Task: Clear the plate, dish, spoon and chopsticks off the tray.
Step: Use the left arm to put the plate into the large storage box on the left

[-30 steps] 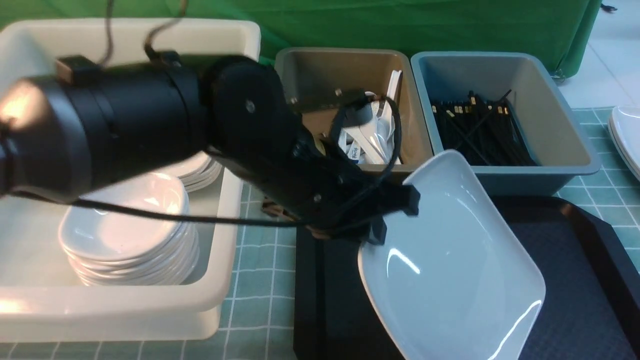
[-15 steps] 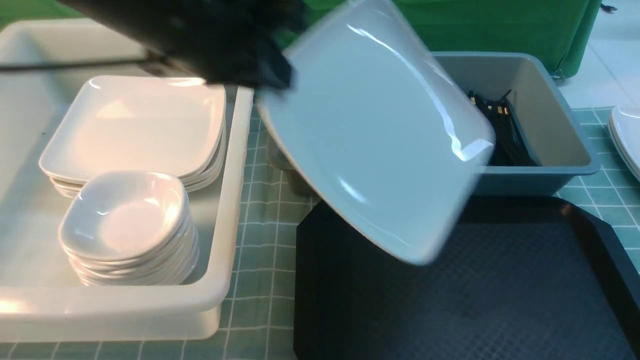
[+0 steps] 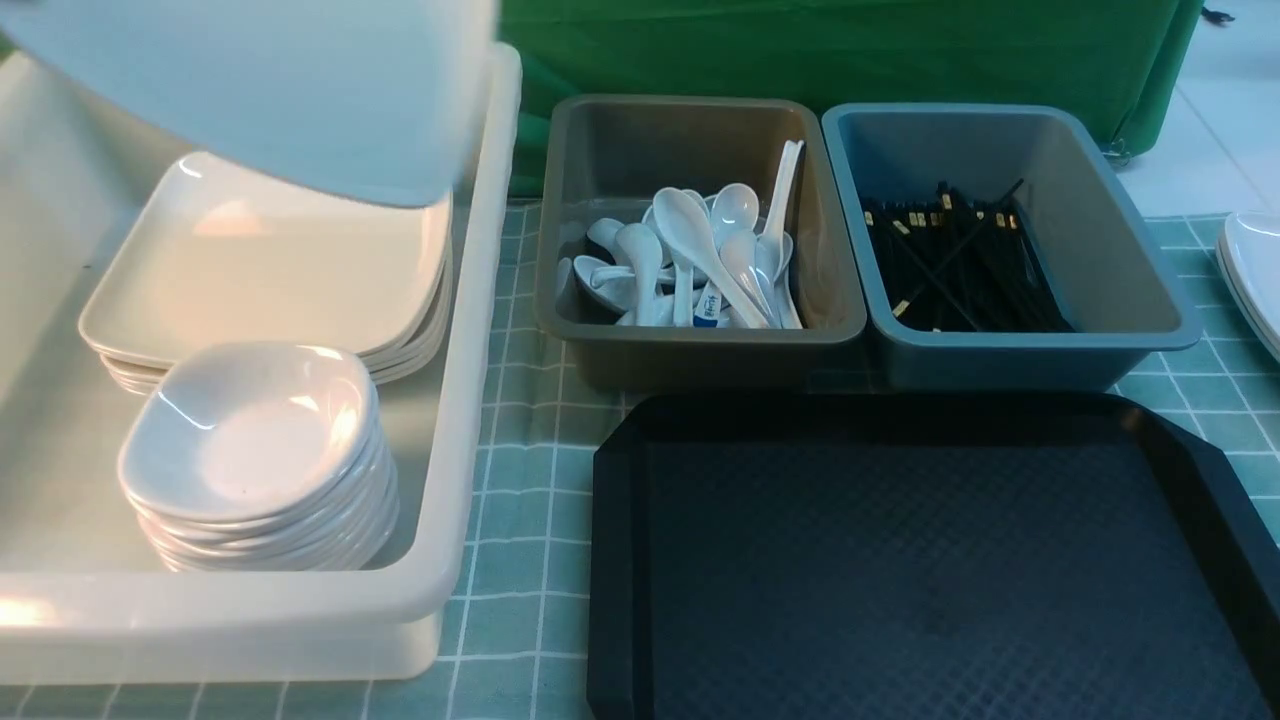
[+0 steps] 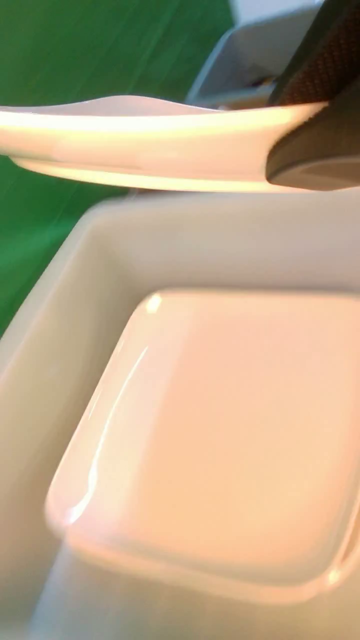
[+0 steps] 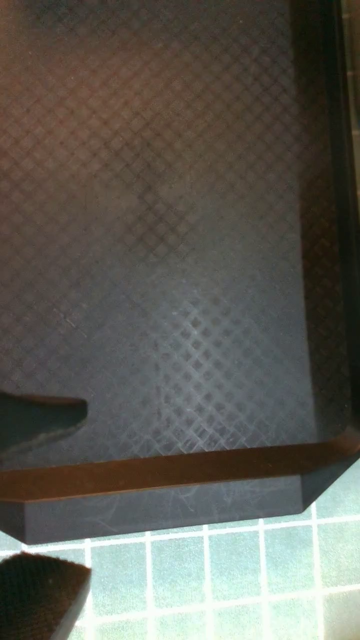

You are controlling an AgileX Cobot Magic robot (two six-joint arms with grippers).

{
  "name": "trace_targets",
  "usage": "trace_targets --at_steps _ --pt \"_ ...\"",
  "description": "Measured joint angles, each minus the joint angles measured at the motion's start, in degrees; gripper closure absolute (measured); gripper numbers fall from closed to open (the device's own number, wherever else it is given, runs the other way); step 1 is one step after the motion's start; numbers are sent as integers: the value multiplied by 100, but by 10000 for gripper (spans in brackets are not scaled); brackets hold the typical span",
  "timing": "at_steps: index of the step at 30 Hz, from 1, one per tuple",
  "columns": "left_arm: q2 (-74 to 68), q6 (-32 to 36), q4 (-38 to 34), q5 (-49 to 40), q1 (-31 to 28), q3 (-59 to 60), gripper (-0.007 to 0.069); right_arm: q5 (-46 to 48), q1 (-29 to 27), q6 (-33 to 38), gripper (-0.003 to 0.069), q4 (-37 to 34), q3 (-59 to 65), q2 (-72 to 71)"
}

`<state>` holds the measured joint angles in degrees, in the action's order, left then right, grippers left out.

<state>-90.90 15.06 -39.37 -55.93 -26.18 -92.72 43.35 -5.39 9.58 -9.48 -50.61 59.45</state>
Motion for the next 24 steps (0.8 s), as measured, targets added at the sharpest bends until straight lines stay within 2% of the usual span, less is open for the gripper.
trace_targets --at_steps 6,11,20,24 --pt "-895 132 266 343 -114 -6 594 0 0 0 264 0 0 0" --pt "-1545 332 201 490 -114 -6 594 -14 0 0 264 0 0 0" --pt "-2117 1211 90 685 -120 -6 603 -38 0 -98 264 0 0 0" --pt "-2312 1428 223 720 -122 -6 568 -48 0 -145 264 -1 0 0"
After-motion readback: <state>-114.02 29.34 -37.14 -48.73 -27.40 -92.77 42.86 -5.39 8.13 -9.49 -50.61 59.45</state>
